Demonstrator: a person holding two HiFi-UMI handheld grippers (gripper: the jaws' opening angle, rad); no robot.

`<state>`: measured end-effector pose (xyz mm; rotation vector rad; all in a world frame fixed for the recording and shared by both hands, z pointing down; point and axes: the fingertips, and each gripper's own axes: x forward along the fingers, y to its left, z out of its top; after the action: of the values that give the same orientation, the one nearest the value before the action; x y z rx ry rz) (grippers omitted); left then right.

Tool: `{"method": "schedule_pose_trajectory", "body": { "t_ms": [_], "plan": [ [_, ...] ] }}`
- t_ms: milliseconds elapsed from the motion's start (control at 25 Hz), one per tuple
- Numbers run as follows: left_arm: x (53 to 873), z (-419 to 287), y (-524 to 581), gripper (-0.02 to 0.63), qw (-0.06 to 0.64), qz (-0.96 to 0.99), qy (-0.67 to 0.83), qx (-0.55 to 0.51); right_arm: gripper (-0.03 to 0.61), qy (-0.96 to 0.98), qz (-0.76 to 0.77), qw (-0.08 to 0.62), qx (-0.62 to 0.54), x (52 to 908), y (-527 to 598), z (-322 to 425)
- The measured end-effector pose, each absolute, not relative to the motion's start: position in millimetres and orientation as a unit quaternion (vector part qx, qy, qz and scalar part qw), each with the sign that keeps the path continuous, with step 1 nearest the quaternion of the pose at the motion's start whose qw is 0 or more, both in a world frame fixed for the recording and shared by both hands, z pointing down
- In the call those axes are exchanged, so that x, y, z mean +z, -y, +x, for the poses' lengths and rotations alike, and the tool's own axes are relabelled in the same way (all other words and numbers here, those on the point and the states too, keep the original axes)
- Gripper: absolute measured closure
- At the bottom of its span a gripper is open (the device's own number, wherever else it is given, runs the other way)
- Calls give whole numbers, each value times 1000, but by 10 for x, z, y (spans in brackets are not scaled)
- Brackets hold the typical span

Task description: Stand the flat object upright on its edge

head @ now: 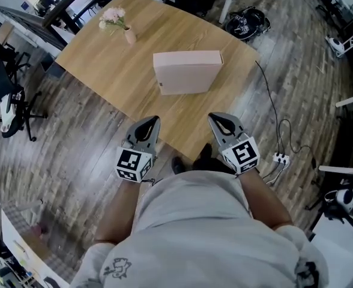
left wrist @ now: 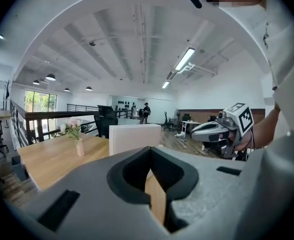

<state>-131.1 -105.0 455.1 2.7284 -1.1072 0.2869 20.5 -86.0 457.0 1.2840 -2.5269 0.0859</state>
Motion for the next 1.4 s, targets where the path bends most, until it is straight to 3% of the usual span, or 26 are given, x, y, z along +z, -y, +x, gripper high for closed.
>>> {"method": "schedule_pose_trajectory", "body": {
  "t_ms": [440,1400],
  "plan": [
    [4156,-1180,662,607,68,915,390,76,574,901,412,132,32,4271,483,421],
    [3921,-12,-1078,607,59,896,437,53,574,917,382,114,22,4189,-1240,1778]
  ]
}}
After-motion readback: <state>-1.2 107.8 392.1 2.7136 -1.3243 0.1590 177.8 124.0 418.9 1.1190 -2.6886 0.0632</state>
